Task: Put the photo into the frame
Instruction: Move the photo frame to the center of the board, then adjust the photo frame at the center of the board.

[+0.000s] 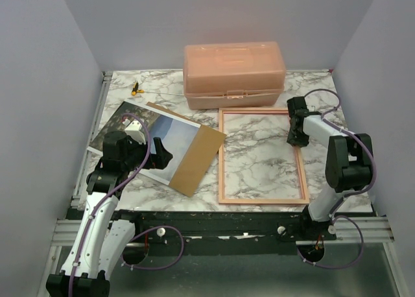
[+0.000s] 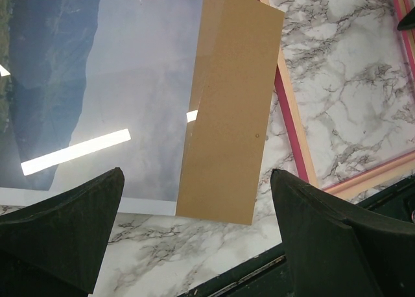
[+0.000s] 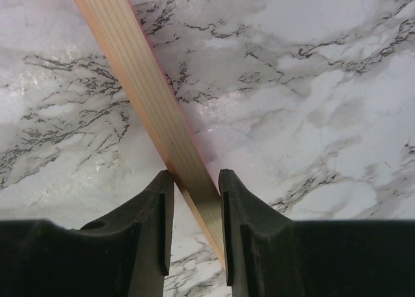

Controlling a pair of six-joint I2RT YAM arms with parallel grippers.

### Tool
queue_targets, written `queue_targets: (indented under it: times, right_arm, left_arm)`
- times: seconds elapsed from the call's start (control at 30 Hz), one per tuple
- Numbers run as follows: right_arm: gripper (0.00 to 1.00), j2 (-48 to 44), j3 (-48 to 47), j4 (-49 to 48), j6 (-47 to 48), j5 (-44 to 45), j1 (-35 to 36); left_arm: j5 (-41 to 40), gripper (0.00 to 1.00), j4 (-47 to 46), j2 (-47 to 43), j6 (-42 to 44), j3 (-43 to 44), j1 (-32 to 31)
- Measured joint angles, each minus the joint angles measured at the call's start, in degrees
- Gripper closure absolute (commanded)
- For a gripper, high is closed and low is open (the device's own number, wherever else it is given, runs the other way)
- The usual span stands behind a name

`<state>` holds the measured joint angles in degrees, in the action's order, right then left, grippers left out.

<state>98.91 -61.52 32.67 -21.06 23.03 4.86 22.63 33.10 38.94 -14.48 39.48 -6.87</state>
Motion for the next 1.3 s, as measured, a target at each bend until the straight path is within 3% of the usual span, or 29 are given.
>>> queue_targets:
  times: [0.07, 0.17, 0.23, 0.5, 0.8, 1.03, 1.3]
  right_arm:
    - [0.53, 0.22, -0.61, 0.00, 0.35, 0.59, 0.00]
    - [0.29, 0.66, -1.77, -0.07, 0.04, 2.73, -0.07]
    - [0.21, 1.22, -2.73, -0.09, -0.07, 4.79, -0.20]
    - [0.13, 1.18, -4.26, 0.61, -0.33, 5.92, -0.37]
    - [0.02, -10.47, -0.31, 1.27, -3.06, -9.05, 1.53]
    - [0.02, -9.27, 0.33, 0.76, -9.79, -15.52, 18.01]
    - [0.05, 1.75, -6.01, -0.17, -16.41, -17.86, 35.71]
  left_arm:
    - [-0.02, 0.02, 0.00, 0.02, 0.00, 0.00, 0.00]
    - [-0.04, 0.01, 0.00, 0.02, 0.00, 0.00, 0.00]
    - [-0.07, 0.02, 0.00, 0.02, 0.00, 0.00, 0.00]
    - [-0.07, 0.02, 0.00, 0.11, 0.00, 0.00, -0.02]
    - [-0.04, 0.02, 0.00, 1.44, 0.00, 0.00, -0.39]
    - [-0.02, 0.01, 0.00, 2.01, -0.02, 0.00, -0.39]
    - [-0.04, 0.01, 0.00, 2.05, -0.02, 0.00, -0.39]
